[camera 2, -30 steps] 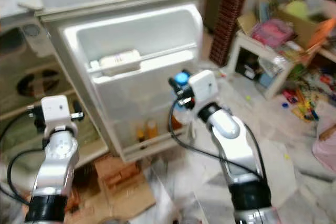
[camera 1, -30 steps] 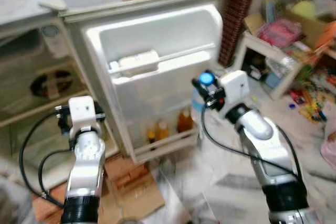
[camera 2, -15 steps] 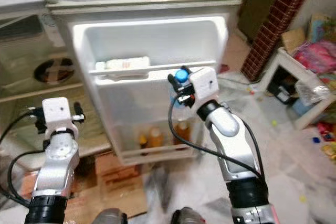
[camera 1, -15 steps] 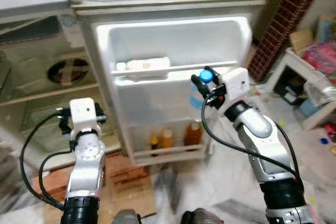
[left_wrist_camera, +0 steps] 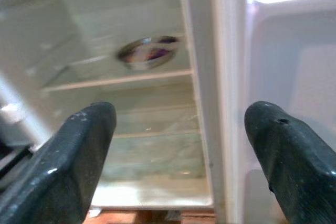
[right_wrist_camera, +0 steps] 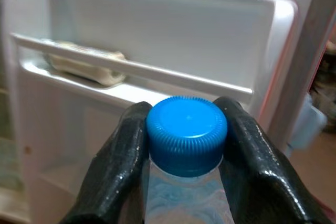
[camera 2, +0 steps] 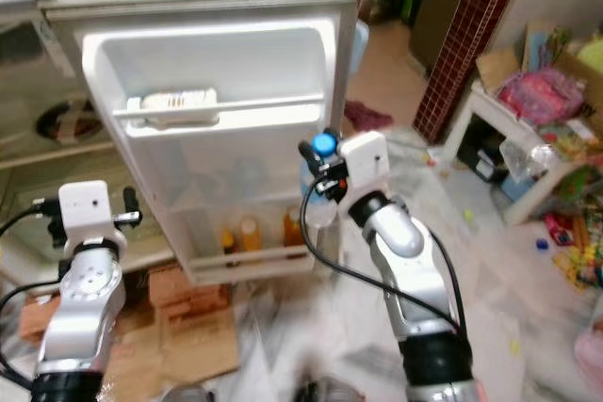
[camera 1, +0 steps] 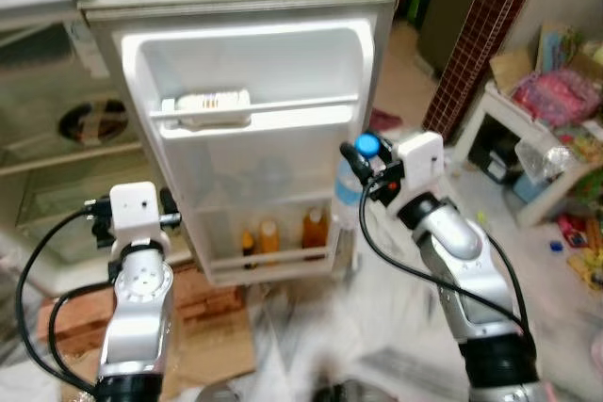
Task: Restocking fridge
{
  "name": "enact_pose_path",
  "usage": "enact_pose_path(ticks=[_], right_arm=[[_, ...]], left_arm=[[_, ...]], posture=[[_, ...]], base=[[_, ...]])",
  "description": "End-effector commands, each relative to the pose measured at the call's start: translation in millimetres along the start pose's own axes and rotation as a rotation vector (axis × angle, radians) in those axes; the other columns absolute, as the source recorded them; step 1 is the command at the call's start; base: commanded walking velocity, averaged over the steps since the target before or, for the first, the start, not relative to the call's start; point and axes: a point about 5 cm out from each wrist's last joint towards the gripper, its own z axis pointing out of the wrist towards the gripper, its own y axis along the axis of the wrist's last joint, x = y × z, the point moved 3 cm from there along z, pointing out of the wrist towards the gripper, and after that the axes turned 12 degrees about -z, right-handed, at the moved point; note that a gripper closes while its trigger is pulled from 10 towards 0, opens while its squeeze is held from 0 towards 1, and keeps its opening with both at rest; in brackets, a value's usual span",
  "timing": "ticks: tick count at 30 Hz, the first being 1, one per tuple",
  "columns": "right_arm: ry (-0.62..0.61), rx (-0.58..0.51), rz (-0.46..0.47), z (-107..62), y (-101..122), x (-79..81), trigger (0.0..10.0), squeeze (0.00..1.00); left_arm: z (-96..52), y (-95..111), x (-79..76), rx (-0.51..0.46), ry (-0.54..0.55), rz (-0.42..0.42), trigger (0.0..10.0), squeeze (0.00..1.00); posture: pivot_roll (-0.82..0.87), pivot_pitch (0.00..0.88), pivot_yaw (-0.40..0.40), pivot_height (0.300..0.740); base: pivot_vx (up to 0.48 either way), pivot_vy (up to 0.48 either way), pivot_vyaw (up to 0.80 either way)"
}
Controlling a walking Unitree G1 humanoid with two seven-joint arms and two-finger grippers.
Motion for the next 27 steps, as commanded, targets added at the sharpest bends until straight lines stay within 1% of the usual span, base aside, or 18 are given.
enact_pose_path(ticks=[1, 7, 10, 14, 18, 21, 27], right_arm=[[0.005, -0.046, -0.006, 1.5, 11, -1.1, 10.0, 0.00], [0.010, -0.052, -0.001, 1.0, 11, 0.2, 10.0, 0.00], [0.011, -0.051, 0.000, 0.8, 11, 0.4, 10.0, 0.00], [0.013, -0.059, 0.006, 0.9, 12, 0.2, 10.0, 0.00], [0.005, -0.053, 0.000, 1.5, 11, -1.7, 10.0, 0.00], [0.002, -0.052, 0.002, 1.8, 10, -2.3, 10.0, 0.00], [0.006, -0.059, 0.007, 2.1, 11, -1.3, 10.0, 0.00]], left_arm=[[-0.3, 2, 1.1, 0.000, -0.010, 0.002, 10.0, 0.00], [-0.6, 3, 3.6, 0.006, -0.003, -0.005, 10.0, 0.00], [-0.7, 3, 3.7, 0.007, -0.002, -0.006, 10.0, 0.00], [-0.6, 2, 6.8, 0.013, 0.017, -0.007, 10.0, 0.00], [1.1, 3, 10.8, 0.012, 0.029, -0.005, 10.0, 0.00], [3.4, 5, 14.4, 0.006, 0.051, -0.002, 10.0, 0.00], [5.8, 8, 15.5, -0.004, 0.058, -0.005, 10.0, 0.00]], posture=[[0.00, 0.000, -0.008, 0.685], [0.00, 0.000, -0.007, 0.640], [0.00, 0.000, -0.008, 0.630], [0.00, 0.000, -0.010, 0.606], [0.00, 0.000, -0.011, 0.606], [0.00, 0.000, -0.012, 0.606], [0.00, 0.000, -0.013, 0.606]], base=[[0.000, 0.000, 0.00], [0.000, 0.000, 0.00], [0.000, 0.000, 0.00], [0.000, 0.000, 0.00], [0.000, 0.000, 0.00], [0.000, 0.319, 0.00], [0.266, 0.372, 0.00]])
